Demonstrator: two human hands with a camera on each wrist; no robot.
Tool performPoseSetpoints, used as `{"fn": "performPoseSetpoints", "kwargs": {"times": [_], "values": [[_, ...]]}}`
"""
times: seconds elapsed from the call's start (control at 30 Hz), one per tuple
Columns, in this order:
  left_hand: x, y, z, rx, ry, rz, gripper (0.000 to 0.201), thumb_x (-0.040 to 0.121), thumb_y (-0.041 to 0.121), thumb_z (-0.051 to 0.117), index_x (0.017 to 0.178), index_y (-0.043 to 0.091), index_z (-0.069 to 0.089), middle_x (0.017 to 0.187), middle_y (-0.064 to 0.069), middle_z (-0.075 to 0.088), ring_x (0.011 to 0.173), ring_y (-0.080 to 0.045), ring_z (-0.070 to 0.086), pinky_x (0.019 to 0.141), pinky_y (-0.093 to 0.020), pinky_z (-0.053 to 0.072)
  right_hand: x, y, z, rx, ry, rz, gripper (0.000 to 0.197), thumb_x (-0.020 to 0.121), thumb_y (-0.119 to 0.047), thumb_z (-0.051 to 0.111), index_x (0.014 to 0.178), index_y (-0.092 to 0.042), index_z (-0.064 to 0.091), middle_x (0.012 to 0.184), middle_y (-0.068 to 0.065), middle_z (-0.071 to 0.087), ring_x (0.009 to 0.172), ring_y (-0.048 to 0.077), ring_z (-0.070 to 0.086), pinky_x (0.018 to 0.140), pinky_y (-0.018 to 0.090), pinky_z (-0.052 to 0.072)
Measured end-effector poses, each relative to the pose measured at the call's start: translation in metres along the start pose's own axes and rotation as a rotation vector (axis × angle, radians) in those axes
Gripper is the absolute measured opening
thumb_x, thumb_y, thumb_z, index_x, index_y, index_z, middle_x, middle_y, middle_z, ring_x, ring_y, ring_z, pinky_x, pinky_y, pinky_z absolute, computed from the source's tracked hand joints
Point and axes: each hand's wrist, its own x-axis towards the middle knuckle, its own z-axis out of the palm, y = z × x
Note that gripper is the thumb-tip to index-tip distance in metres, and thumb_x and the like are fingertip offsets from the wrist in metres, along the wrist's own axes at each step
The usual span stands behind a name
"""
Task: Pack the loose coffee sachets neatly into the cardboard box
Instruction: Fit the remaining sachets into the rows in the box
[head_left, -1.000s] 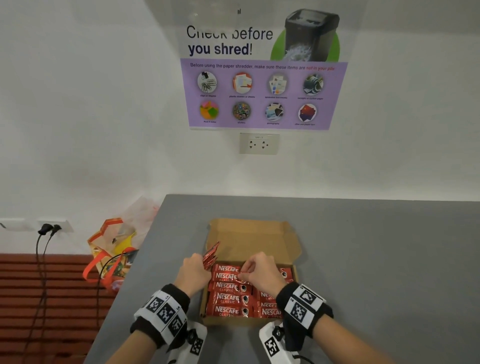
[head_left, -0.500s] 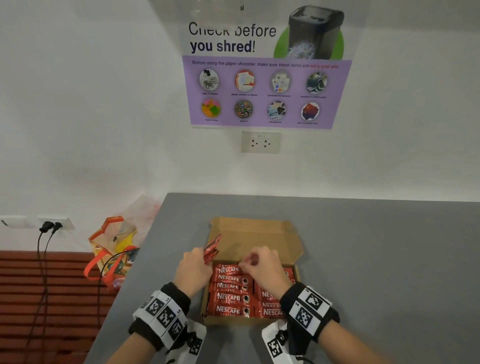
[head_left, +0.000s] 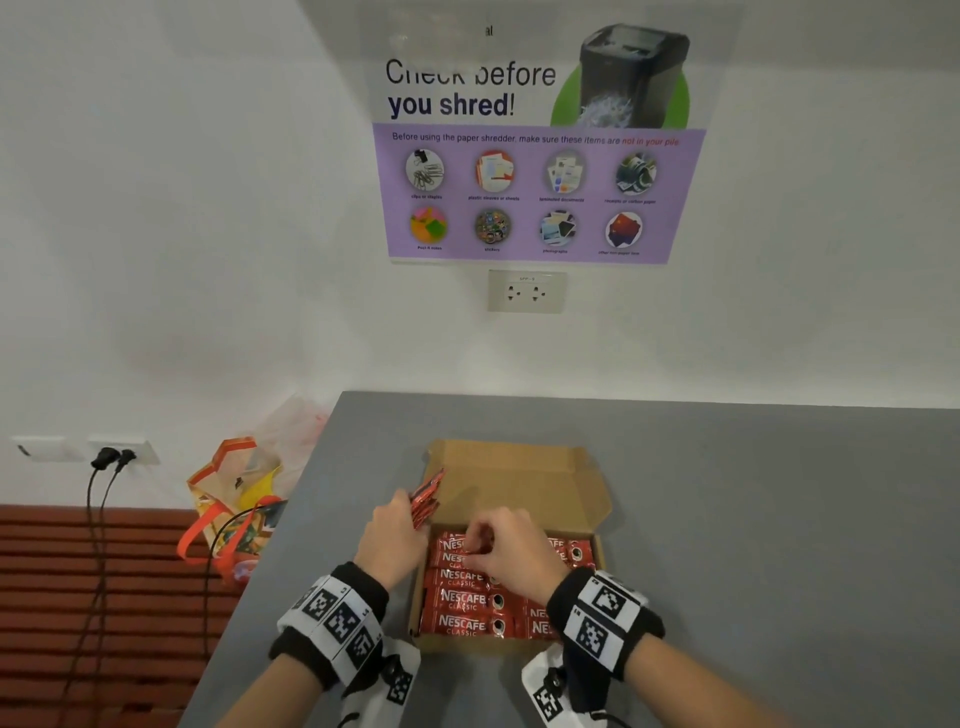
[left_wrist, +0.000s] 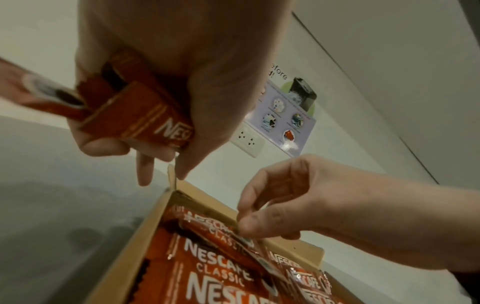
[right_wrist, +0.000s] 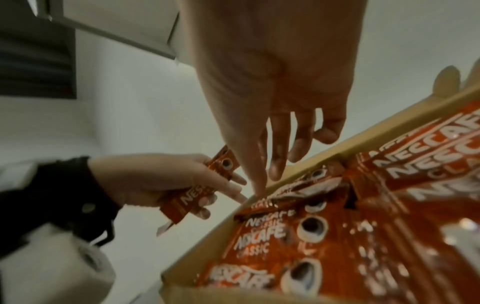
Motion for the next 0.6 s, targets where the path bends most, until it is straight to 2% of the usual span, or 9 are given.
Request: {"fn": "performPoseSetpoints", "kwargs": {"times": [0.13,0.27,0.4,0.6], "values": [[0.003,-0.001,0.004,0.045,-0.034,0.000,0.016,0.090,0.016,0.055,0.102,0.006,0.056,0.100,-0.010,0.065,0.090,-0.027,0.064,0.069,-0.027,0.047,0.010,-0.006,0.009,-0.136,-0.033,-0.082,0.014,0.086,-0.019,0.066,0.098,-0.015,0.069,0.105,-0.002,0.068,0.094,0.011,0.063,0.086,0.026,0.052],[0.004,-0.003,0.006,0.042,-0.050,0.001,0.010,0.089,0.014,0.055,0.097,0.008,0.057,0.095,-0.009,0.066,0.085,-0.024,0.064,0.067,-0.025,0.047,0.017,-0.008,0.014,-0.192,-0.055,-0.084,0.011,0.087,-0.017,0.063,0.094,-0.013,0.071,0.100,0.000,0.070,0.091,0.013,0.065,0.085,0.031,0.054],[0.005,-0.005,0.005,0.028,-0.047,0.011,0.010,0.088,0.016,0.057,0.095,0.009,0.058,0.094,-0.009,0.067,0.083,-0.023,0.065,0.069,-0.027,0.050,0.019,-0.007,0.014,-0.200,-0.062,-0.070,0.017,0.085,-0.021,0.066,0.100,-0.013,0.069,0.104,0.001,0.069,0.094,0.014,0.064,0.085,0.032,0.054],[0.000,0.001,0.001,0.029,-0.018,0.023,0.012,0.090,0.014,0.055,0.099,0.007,0.058,0.094,-0.008,0.066,0.082,-0.022,0.064,0.068,-0.026,0.049,0.016,-0.008,0.004,-0.162,-0.082,-0.072,0.021,0.086,-0.021,0.065,0.106,-0.013,0.067,0.108,0.000,0.066,0.094,0.012,0.062,0.081,0.023,0.051]]}}
